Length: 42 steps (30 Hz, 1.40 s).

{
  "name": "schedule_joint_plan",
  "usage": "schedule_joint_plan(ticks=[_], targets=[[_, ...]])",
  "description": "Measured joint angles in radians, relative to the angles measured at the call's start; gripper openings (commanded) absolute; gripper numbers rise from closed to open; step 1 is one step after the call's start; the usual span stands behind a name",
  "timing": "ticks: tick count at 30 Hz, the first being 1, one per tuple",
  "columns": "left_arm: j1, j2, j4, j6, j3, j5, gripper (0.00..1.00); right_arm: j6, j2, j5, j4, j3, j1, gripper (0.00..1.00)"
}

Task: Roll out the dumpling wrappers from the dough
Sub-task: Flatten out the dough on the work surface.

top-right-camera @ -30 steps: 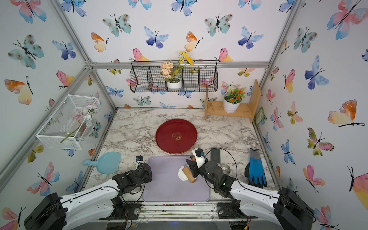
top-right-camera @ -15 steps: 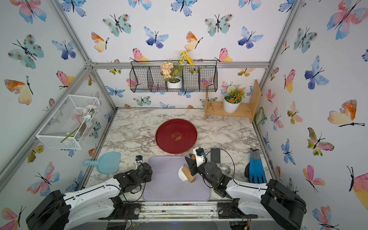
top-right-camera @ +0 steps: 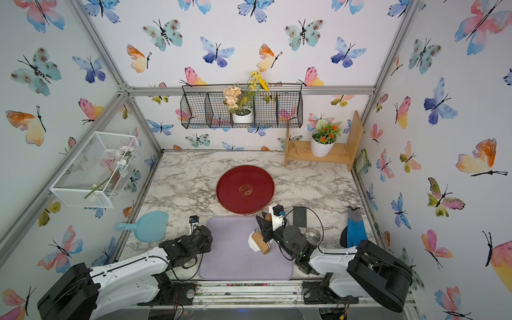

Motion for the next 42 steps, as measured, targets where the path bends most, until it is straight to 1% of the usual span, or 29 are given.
schedule_joint_plan(ticks=[5, 10, 12, 15, 20, 24, 27, 31, 34, 36, 42], targets=[[0.0, 0.0, 0.0, 0.003, 0.0, 0.0, 0.0, 0.004, 0.049, 0.01, 0.04, 0.018, 0.013, 0.02], [0.0, -0.001, -0.001, 0.008, 0.0, 0.0, 0.0, 0.011, 0.027, 0.021, 0.019, 0.023, 0.019, 0.02], [0.0, -0.002, -0.002, 0.01, 0.0, 0.0, 0.0, 0.018, -0.007, 0.034, -0.031, 0.029, 0.024, 0.02], [0.0, -0.006, 0.012, 0.01, 0.0, 0.004, 0.0, 0.019, -0.081, 0.058, -0.156, 0.043, 0.034, 0.02], [-0.007, -0.006, 0.053, 0.006, -0.004, 0.048, 0.0, 0.033, -0.234, 0.122, -0.372, 0.052, 0.044, 0.02], [-0.008, -0.007, 0.068, -0.004, -0.009, 0.063, 0.0, 0.055, -0.336, 0.19, -0.449, 0.051, 0.045, 0.02], [-0.008, -0.013, 0.08, -0.009, -0.018, 0.066, 0.0, 0.06, -0.395, 0.257, -0.45, 0.051, 0.045, 0.02], [-0.005, -0.014, 0.101, -0.013, -0.026, 0.068, 0.0, 0.059, -0.422, 0.315, -0.448, 0.051, 0.045, 0.02], [-0.005, -0.014, 0.117, -0.014, -0.032, 0.068, 0.0, 0.057, -0.413, 0.332, -0.436, 0.048, 0.045, 0.02], [-0.003, -0.014, 0.122, -0.014, -0.034, 0.069, 0.0, 0.047, -0.393, 0.332, -0.396, 0.033, 0.045, 0.02], [0.001, -0.013, 0.13, -0.014, -0.035, 0.076, 0.0, 0.014, -0.321, 0.339, -0.254, -0.071, 0.045, 0.02]])
